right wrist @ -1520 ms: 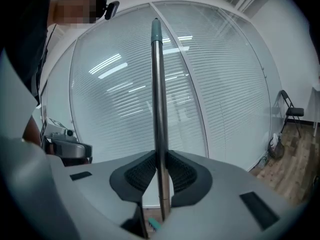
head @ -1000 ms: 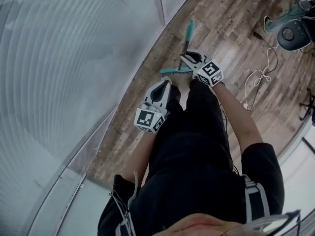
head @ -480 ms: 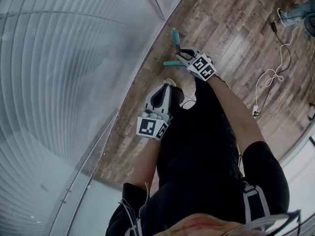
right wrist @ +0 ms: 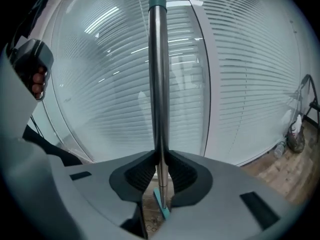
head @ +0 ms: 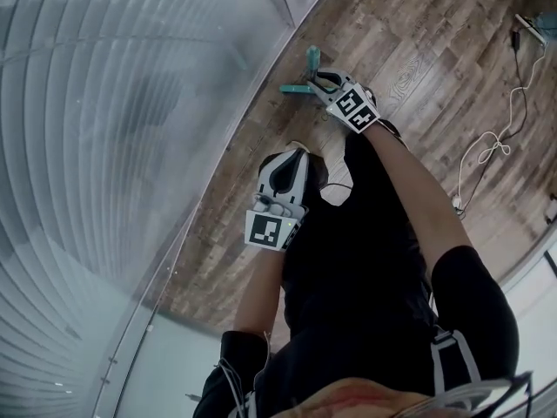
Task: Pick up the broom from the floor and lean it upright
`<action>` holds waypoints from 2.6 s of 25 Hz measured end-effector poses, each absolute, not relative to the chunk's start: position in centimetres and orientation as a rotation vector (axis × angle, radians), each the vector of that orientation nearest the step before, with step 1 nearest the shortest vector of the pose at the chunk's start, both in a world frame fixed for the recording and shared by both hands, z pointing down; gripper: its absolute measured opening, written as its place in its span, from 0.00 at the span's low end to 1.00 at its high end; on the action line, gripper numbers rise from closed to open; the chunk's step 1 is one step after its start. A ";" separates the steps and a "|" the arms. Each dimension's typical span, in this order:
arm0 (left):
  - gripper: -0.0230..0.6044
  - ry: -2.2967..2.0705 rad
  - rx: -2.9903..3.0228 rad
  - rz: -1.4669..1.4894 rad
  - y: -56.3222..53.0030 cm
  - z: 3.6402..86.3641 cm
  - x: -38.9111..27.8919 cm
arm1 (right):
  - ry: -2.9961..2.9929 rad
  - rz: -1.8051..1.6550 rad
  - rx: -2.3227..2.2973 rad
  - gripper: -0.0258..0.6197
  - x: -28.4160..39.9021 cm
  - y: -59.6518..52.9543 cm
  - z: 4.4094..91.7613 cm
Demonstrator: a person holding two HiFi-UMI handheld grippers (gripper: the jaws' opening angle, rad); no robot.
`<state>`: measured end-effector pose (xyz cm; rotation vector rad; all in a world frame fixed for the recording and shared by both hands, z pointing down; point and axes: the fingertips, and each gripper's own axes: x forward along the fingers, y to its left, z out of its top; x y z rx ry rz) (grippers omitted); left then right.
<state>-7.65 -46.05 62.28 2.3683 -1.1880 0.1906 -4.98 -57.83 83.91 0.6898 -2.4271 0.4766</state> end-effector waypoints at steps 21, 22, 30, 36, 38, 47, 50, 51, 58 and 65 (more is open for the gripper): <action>0.08 -1.189 2.365 0.104 -48.5 61.8 -7.5 | -2.438 0.540 0.744 0.17 -6.8 -68.5 86.1; 0.08 -1.197 2.374 0.094 -48.6 61.7 -7.6 | -2.441 0.538 0.743 0.17 -6.8 -68.7 86.2; 0.08 -1.205 2.303 0.127 -47.5 63.2 -8.7 | -2.453 0.513 0.771 0.17 -7.7 -69.4 86.7; 0.08 -1.240 2.232 0.107 -46.4 64.4 -10.2 | -2.454 0.505 0.749 0.17 -8.4 -69.9 87.4; 0.08 -1.263 2.222 0.084 -46.5 64.1 -10.5 | -2.457 0.495 0.763 0.17 -8.5 -69.9 87.1; 0.08 -1.252 2.227 0.065 -46.0 63.5 -10.0 | -2.505 0.490 0.817 0.18 -7.1 -70.4 85.0; 0.08 -1.251 2.224 0.051 -46.0 62.9 -9.6 | -2.467 0.513 0.807 0.18 -5.4 -69.7 84.6; 0.08 -1.246 2.223 0.053 -45.9 62.7 -9.5 | -2.449 0.526 0.799 0.18 -4.6 -69.4 84.4; 0.08 -1.230 2.185 0.052 -46.1 59.4 -8.3 | -2.357 0.579 0.762 0.18 1.4 -66.1 82.0; 0.08 -1.207 2.188 0.035 -45.9 56.4 -7.1 | -2.258 0.585 0.660 0.18 3.2 -63.5 82.1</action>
